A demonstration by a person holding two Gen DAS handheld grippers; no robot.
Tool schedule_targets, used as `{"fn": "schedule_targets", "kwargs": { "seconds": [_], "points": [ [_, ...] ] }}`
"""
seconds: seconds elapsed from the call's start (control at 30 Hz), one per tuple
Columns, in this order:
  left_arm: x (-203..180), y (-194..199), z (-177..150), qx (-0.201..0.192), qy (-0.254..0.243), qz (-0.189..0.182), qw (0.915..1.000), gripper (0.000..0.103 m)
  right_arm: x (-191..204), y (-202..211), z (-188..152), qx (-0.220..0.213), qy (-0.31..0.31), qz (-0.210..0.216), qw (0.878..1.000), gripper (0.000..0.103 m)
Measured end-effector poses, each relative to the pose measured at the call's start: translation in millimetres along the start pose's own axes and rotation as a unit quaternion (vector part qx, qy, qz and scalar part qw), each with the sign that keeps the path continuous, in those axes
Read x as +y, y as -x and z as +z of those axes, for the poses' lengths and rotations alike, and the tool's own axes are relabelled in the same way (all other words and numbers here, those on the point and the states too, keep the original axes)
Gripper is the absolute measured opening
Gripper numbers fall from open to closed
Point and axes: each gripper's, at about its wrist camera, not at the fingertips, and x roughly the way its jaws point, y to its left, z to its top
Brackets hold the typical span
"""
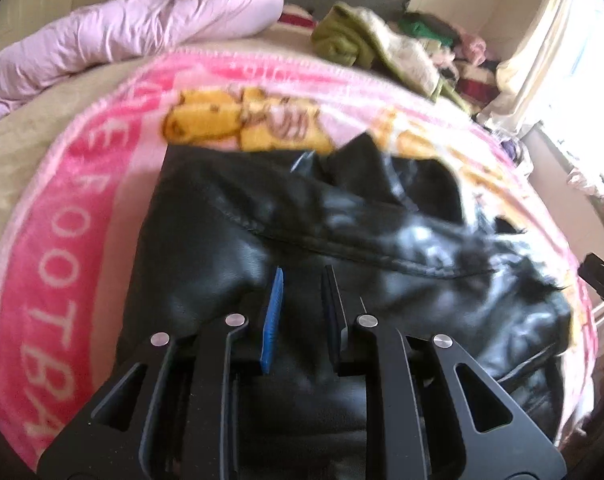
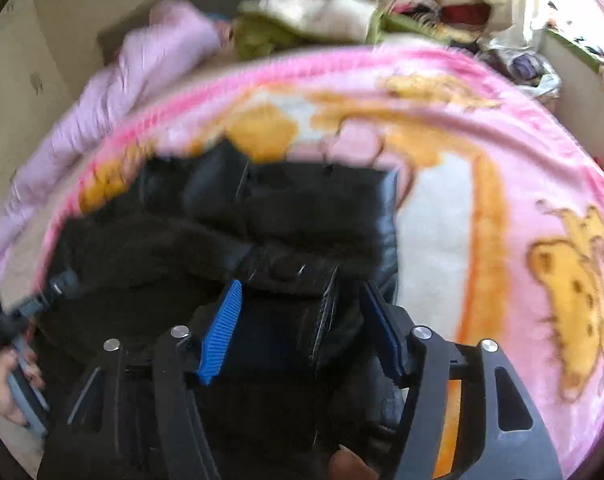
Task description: Fold large clothes
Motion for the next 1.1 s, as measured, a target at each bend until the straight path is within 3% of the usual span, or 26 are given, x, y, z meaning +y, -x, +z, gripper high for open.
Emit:
{"fn": "schedule_targets", "kwargs": {
  "seconds": [0.13, 0.27, 0.43, 0.57, 0.73, 0.8, 0.87, 1.1],
  "points": [
    [-23, 23, 4, -0.027, -0.028, -0.005, 0.9992, 0.012, 39, 18, 8, -0.043, 0.055, 0.045, 0.997, 0.060],
    [-44, 17, 0, 0.002, -0.055, -0.022, 0.9982, 0.012, 76, -16, 10, -0.009, 0.116, 0.051, 0.992, 0.058],
    [-45, -21, -21, 0.066, -0.063, -0.014, 0.9957, 0.012, 85, -60, 1, 0.045, 0.133, 0.016, 0.990, 0.057],
    [-34, -29, -26, 0.069, -0.031, -0.038, 0.9964, 0.012, 77, -84, -12, 0.085, 0.124, -0.006, 0.989, 0.057],
    [-31, -22, -27, 0.059, -0.019, -0.048, 0.9969, 0.012, 79, -95, -22, 0.087, 0.142, -0.025, 0.986, 0.057],
    [-34, -14, -26, 0.051, -0.019, -0.051, 0.9972, 0.017, 81, -92, -21, 0.081, 0.138, -0.021, 0.987, 0.059],
    [-36, -1, -26, 0.036, -0.024, -0.047, 0.9979, 0.033, 80, -78, -19, 0.066, 0.130, -0.007, 0.989, 0.059],
    [-42, 23, -30, 0.018, -0.039, -0.031, 0.9986, 0.041, 73, -25, -26, 0.028, 0.113, 0.035, 0.993, 0.063]
  ]
}}
